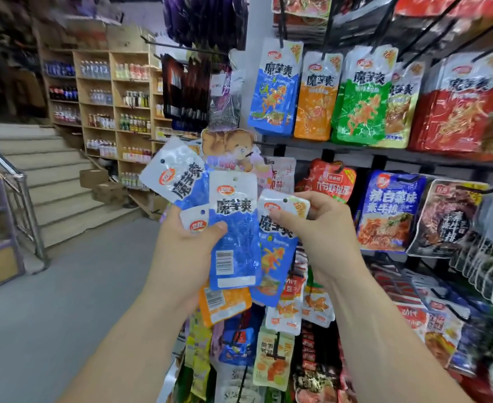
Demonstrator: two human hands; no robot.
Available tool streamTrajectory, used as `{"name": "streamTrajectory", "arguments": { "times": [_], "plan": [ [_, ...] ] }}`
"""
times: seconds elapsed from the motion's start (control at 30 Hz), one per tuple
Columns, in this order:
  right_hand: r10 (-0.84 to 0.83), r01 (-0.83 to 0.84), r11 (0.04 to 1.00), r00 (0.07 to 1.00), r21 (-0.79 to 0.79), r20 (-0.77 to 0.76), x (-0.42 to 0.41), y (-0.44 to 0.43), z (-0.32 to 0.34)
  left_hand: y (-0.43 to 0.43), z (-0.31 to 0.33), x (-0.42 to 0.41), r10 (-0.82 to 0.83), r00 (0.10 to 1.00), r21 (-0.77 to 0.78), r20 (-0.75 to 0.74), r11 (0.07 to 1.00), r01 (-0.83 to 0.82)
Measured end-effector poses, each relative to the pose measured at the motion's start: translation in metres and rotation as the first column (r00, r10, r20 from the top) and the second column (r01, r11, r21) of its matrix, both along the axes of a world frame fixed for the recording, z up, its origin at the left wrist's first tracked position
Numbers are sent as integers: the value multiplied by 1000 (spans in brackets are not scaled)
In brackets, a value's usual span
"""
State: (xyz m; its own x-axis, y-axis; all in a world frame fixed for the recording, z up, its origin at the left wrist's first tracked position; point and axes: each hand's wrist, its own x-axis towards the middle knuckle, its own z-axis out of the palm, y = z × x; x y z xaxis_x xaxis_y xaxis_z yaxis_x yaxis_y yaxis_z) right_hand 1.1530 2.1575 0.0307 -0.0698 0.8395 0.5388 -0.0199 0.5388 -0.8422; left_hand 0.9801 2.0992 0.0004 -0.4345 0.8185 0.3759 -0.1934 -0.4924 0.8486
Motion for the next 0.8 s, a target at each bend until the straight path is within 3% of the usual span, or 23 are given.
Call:
{"name": "streamTrajectory", "arguments": {
  "times": [0.07,0.4,0.53,0.67,0.8],
  "plan": [
    [-9,10,1000,999,21,-50,-1,3,18,3,14,-5,34,999,31,19,999,-35],
    [-134,86,920,986,381,101,-24,41,172,20,92,-33,62,997,188,37,980,-68],
    [-294,241,892,952,383,88,-39,57,210,29,108,-34,71,997,193,9,979,-71],
    [-340,320,896,940,307,13,-51,77,229,35,112,-40,50,999,210,5,976,-50],
    [-373,349,894,927,282,37,-61,91,231,38,109,-46,38,999,200,6,979,-39]
  ]
}}
